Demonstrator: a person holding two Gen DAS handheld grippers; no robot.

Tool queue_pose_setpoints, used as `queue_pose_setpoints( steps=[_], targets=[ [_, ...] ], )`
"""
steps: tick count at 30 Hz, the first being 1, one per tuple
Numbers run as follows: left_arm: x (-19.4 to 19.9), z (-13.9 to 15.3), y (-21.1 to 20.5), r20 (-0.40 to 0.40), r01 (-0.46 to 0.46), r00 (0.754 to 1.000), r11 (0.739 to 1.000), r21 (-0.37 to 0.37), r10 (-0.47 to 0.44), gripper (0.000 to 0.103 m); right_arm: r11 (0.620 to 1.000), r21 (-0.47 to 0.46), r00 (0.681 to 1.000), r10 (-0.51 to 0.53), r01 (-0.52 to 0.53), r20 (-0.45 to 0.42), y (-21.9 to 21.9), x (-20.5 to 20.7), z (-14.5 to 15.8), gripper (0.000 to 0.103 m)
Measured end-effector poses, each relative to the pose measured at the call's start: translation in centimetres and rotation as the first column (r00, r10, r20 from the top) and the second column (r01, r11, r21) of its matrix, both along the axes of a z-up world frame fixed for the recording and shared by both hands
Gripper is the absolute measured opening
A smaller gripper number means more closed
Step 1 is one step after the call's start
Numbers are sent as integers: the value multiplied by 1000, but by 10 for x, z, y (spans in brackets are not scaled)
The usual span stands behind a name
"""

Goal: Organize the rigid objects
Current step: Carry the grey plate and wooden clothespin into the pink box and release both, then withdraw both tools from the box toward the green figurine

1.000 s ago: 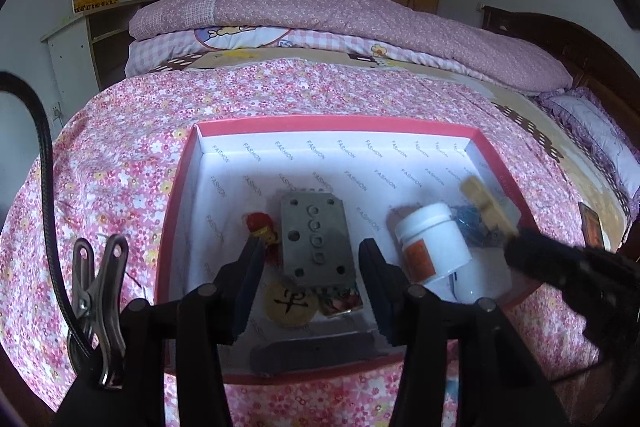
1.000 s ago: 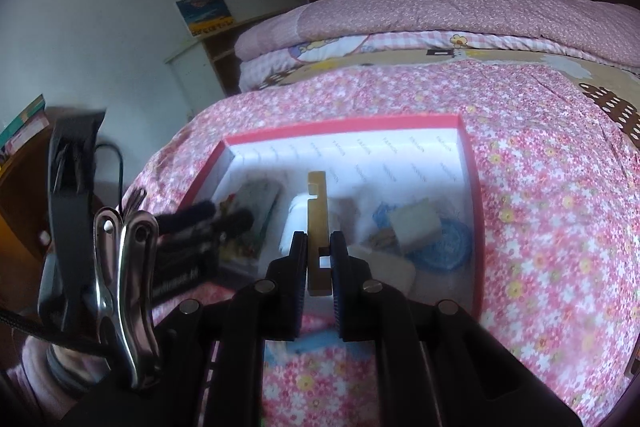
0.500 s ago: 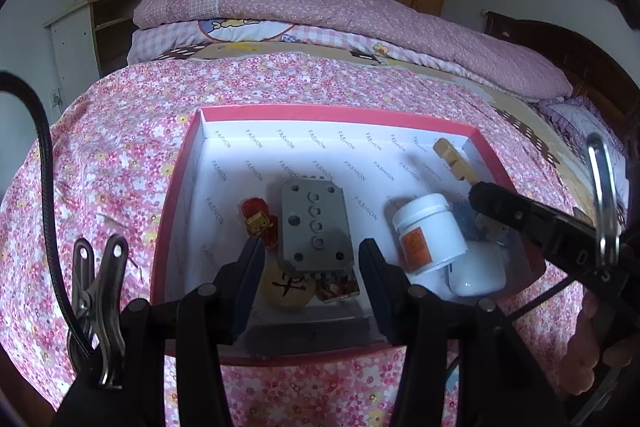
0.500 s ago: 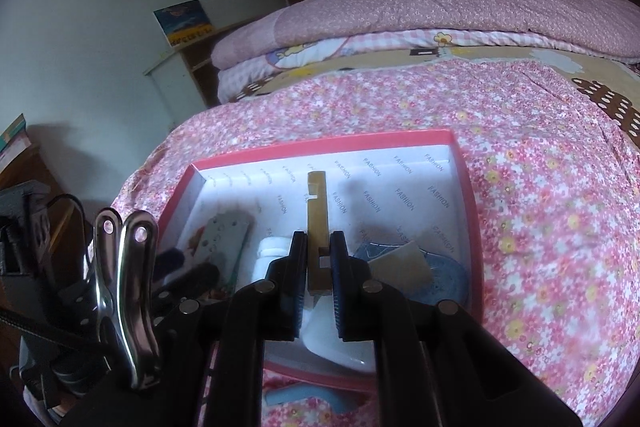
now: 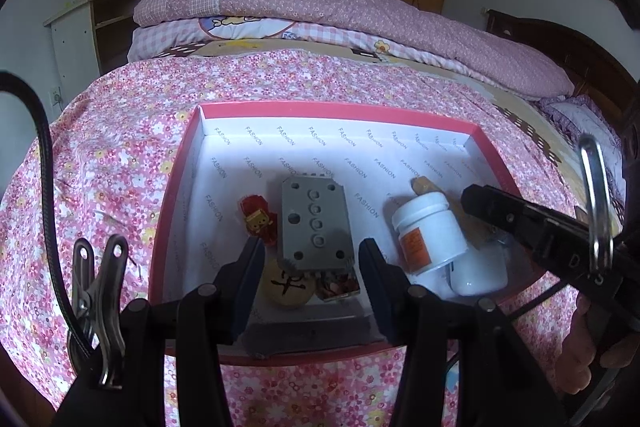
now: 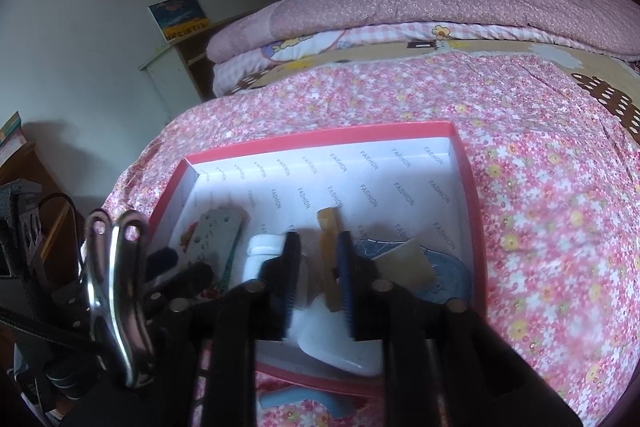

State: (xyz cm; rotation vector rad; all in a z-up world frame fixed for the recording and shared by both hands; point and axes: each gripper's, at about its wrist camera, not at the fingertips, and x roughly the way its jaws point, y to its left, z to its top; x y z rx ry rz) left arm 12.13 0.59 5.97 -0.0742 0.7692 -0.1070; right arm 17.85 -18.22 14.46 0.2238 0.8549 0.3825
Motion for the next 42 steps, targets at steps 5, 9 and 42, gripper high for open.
queue_pose_setpoints(
  steps=[5, 9, 42],
  targets=[
    [-1, 1, 1, 4, -2, 1000, 1000, 1, 2, 51, 1000, 6, 1000, 11, -11, -6, 0, -3, 2, 32],
    [-3, 4, 3, 10, -3, 1000, 1000, -2, 3, 51, 1000, 4, 1000, 18, -18, -1, 2, -7, 7, 35],
    [-93, 32, 4, 56, 31, 998, 999, 13, -32, 51, 995, 17, 995, 94, -94, 38, 6, -111, 35, 47]
  ],
)
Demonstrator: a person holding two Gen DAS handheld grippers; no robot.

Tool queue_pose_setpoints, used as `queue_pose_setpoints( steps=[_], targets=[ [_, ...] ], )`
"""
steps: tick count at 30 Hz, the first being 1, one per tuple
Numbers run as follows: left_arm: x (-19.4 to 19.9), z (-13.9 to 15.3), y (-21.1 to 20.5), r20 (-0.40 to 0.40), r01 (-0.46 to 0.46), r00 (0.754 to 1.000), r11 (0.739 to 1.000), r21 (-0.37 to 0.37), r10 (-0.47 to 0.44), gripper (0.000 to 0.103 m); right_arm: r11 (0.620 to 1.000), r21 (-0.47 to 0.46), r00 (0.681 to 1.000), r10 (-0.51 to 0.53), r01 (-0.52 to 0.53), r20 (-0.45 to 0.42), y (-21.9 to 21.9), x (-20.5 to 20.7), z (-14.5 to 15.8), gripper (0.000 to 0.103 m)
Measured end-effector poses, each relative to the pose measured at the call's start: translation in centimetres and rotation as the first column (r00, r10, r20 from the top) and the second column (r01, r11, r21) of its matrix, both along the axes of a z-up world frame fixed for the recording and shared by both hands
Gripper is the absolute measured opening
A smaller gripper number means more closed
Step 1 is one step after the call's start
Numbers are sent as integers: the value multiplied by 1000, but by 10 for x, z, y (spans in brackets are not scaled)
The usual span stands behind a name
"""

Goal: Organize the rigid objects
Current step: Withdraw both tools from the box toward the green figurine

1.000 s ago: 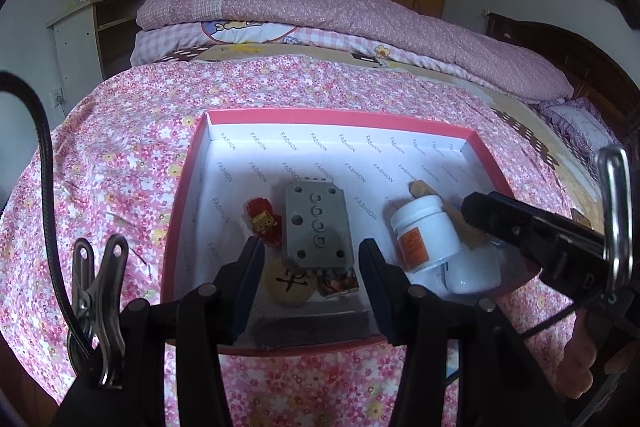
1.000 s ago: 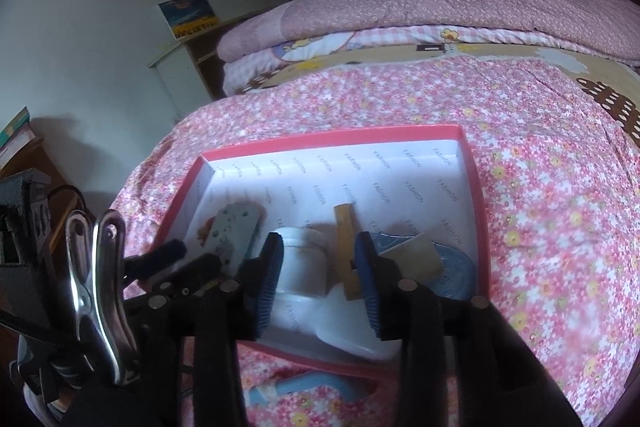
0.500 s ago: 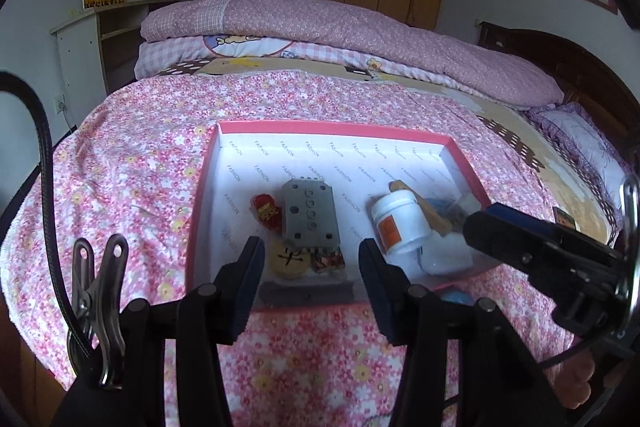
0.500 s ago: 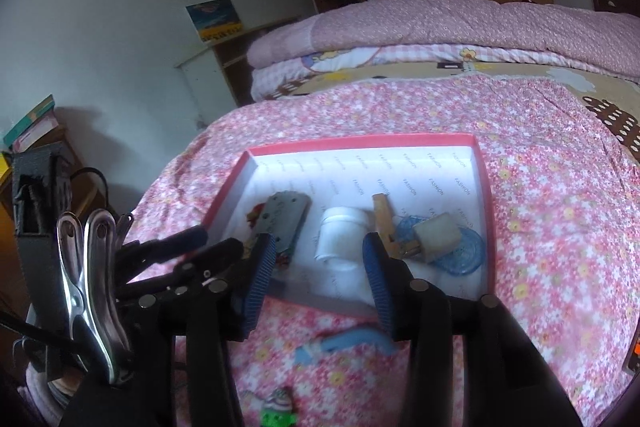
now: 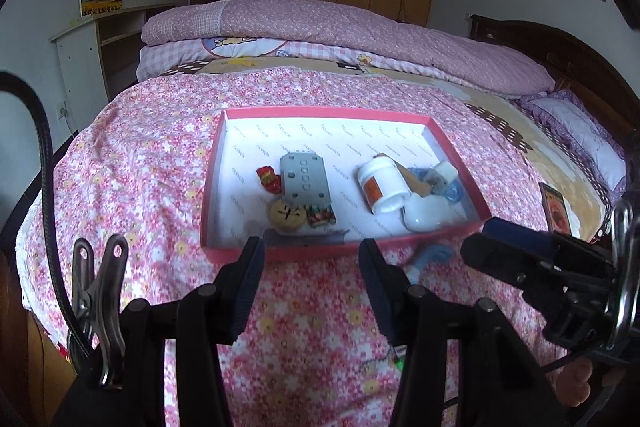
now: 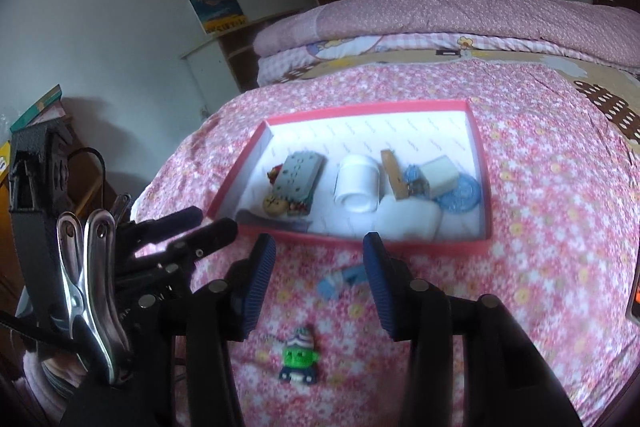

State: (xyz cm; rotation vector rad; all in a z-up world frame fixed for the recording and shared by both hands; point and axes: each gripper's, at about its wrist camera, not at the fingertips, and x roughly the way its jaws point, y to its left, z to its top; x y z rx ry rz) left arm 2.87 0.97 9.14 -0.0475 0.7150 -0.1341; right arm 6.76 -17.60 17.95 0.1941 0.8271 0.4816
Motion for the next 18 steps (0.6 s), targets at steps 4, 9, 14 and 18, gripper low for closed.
queue_pose_setpoints(
  steps=[4, 9, 14, 18],
  targets=[
    [-10, -4, 0, -10, -15, 1000, 1000, -11, 15, 51, 1000, -4, 1000, 1, -1, -17, -2, -10, -5, 47],
    [-21, -11, 1, -26, -14, 1000, 1000, -2, 14, 51, 1000, -13, 999, 0, 0, -41, -4, -23, -13, 47],
    [-29, -22, 3, -51, -20, 998, 1000, -2, 20, 52, 1000, -31, 998, 0, -2, -70, -5, -32, -22, 47],
    [-32, -28, 6, -67, -27, 997, 1000, -3, 27, 52, 999, -43, 996, -1, -3, -85, -5, -38, -28, 47]
  ],
)
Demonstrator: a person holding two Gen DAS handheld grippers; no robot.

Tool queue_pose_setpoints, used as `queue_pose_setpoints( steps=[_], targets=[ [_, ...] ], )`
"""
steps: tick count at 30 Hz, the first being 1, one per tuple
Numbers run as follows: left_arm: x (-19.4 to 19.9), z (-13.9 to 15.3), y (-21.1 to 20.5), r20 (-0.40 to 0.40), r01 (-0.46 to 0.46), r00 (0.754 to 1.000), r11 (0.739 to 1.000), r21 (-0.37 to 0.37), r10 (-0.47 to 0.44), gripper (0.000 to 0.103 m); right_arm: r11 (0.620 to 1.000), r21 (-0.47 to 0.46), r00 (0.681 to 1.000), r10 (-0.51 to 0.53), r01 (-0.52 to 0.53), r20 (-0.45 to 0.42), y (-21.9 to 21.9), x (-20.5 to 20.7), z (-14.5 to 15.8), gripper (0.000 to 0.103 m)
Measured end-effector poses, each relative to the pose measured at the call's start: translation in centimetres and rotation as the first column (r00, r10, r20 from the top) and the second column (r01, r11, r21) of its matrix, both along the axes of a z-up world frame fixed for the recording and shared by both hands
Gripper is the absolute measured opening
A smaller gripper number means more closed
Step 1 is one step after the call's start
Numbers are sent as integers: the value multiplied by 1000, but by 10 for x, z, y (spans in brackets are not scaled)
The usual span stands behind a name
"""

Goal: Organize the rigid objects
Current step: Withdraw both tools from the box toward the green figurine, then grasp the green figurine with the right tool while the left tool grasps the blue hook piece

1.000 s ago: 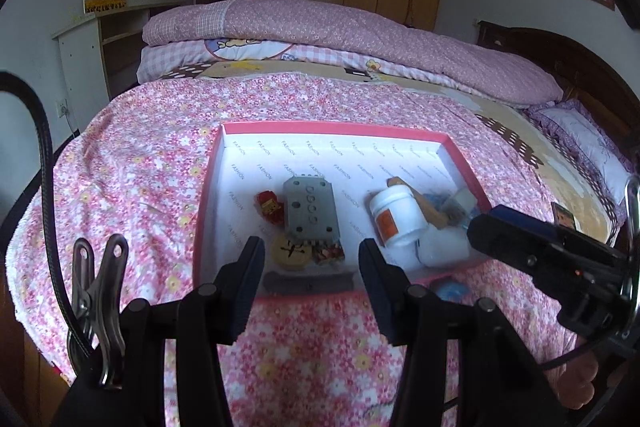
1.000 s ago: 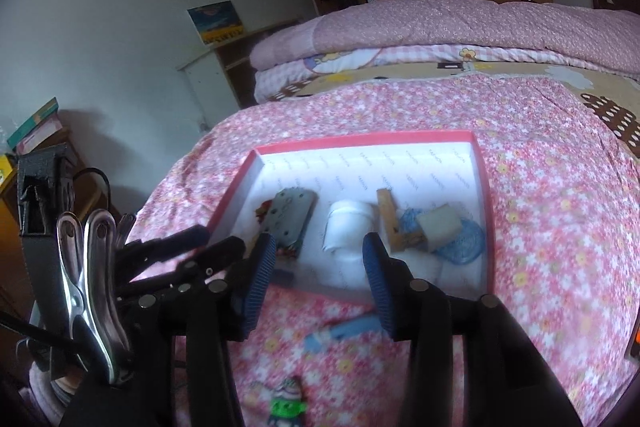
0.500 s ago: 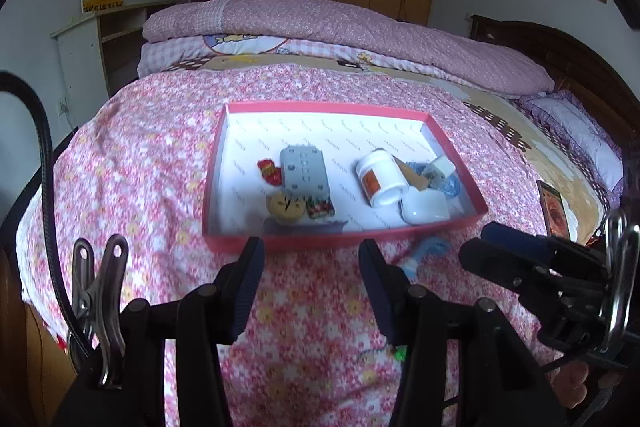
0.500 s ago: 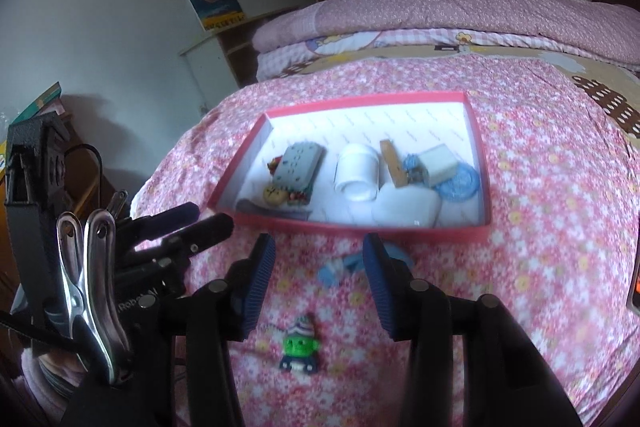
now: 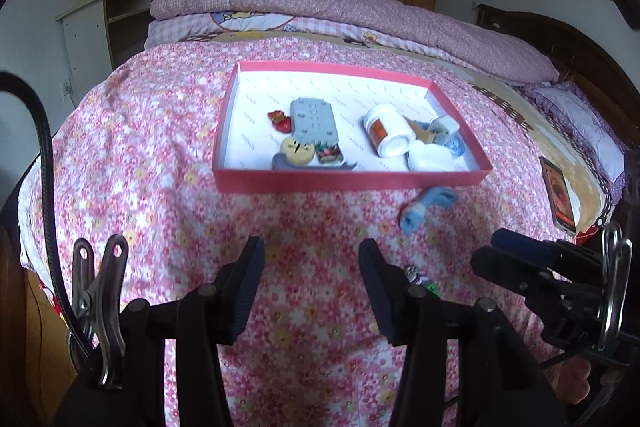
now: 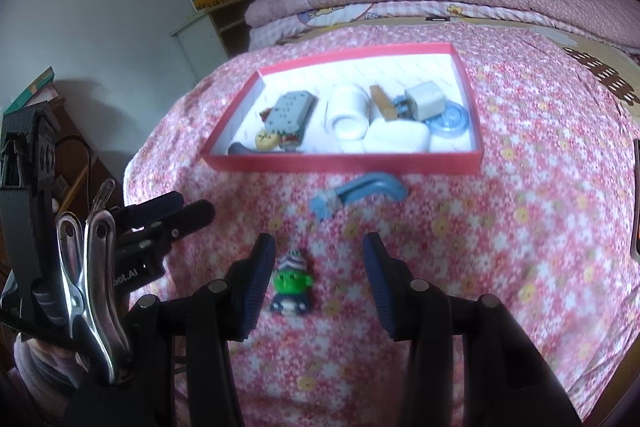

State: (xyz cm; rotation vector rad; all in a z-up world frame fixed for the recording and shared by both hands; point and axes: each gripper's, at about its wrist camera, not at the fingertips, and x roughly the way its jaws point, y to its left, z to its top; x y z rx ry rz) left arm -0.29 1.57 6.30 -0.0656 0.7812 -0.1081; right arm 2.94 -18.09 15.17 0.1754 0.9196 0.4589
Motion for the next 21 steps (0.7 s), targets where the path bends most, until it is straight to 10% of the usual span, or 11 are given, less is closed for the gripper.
queue_pose_setpoints(
  steps=[21],
  targets=[
    [-5, -21, 14, -52, -38, 998, 999, -8, 37, 51, 991, -71, 992, 110, -114, -67, 24, -29, -28, 47]
  ],
)
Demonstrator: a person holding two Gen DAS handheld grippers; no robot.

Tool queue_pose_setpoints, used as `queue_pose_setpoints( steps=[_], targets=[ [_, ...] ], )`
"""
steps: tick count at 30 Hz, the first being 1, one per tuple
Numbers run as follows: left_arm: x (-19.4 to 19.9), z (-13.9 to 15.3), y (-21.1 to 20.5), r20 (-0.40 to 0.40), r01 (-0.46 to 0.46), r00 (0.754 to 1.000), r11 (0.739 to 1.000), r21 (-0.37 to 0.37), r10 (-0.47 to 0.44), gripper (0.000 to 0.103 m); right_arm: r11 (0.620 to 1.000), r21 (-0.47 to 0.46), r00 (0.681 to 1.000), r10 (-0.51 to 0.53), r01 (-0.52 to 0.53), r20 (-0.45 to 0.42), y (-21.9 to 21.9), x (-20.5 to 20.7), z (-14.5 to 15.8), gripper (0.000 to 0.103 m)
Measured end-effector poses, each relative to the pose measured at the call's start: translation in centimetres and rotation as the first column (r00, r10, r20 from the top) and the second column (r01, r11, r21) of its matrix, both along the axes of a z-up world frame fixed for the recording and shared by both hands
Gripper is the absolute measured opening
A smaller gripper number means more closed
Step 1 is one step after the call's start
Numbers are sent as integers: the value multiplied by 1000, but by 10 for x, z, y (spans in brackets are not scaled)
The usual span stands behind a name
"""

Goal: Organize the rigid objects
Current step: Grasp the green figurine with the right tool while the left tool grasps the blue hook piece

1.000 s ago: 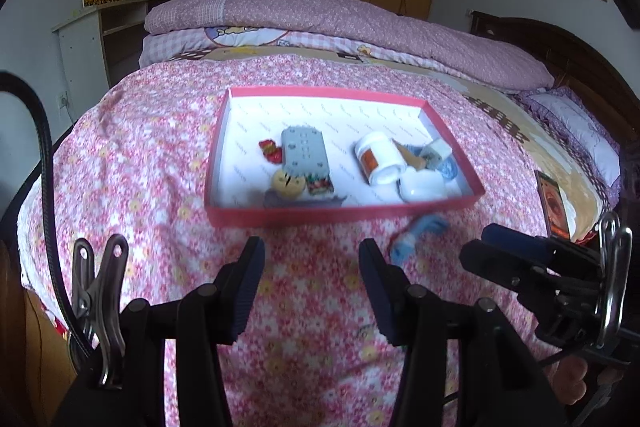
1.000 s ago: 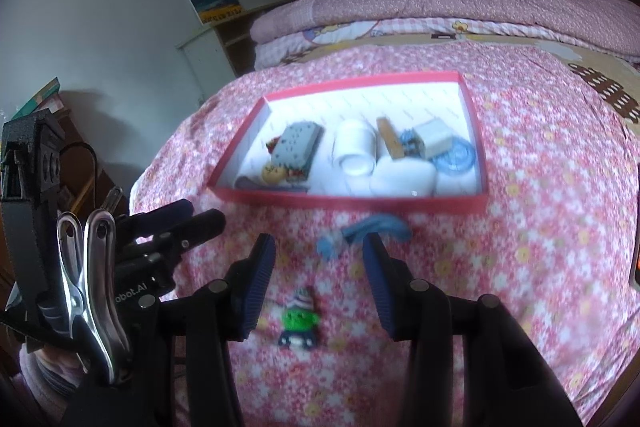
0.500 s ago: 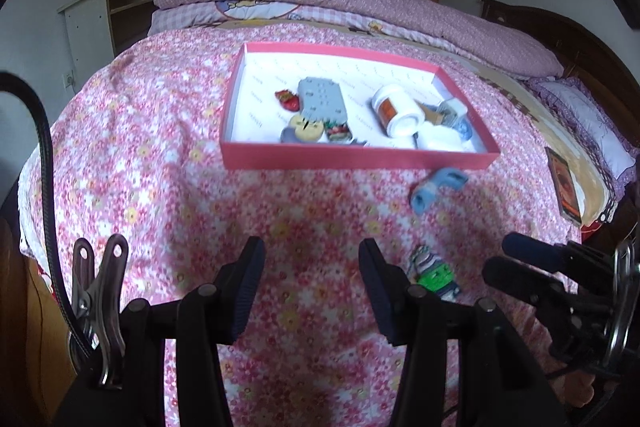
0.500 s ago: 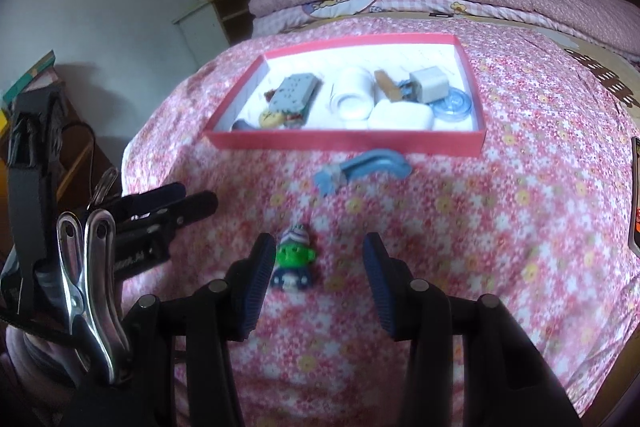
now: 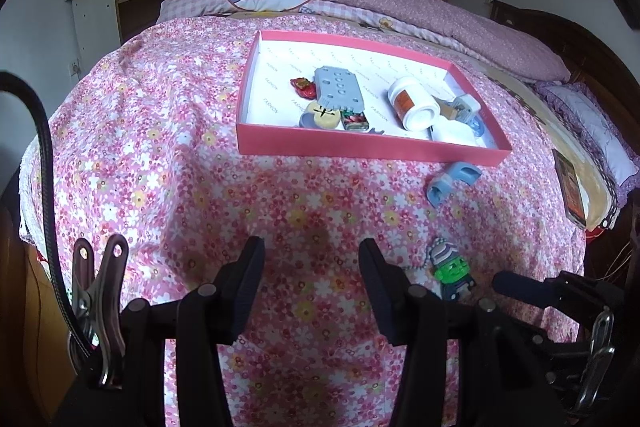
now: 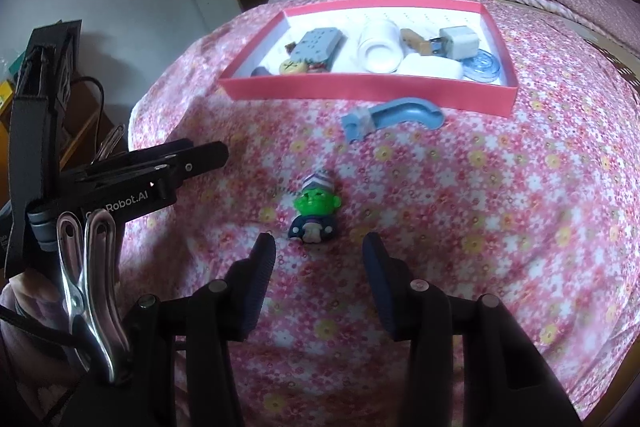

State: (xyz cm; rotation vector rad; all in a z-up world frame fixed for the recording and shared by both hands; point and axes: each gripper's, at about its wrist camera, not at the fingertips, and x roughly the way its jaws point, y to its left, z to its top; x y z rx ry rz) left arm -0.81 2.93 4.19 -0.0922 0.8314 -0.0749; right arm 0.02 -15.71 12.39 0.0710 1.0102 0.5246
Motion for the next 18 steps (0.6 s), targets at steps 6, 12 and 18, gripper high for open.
queue_pose_setpoints(
  steps=[6, 12, 18],
  targets=[
    [1, -3, 1, -6, -3, 1000, 1000, -3, 3, 51, 999, -43, 999, 27, -26, 20, 14, 9, -2, 47],
    [3, -9, 5, -16, -12, 1000, 1000, -13, 12, 51, 997, -69, 999, 31, -30, 15, 22, 18, -11, 47],
    [6, -13, 8, -27, -19, 999, 999, -27, 19, 51, 995, -95, 999, 38, -34, 39, 26, 17, -13, 45]
  ],
)
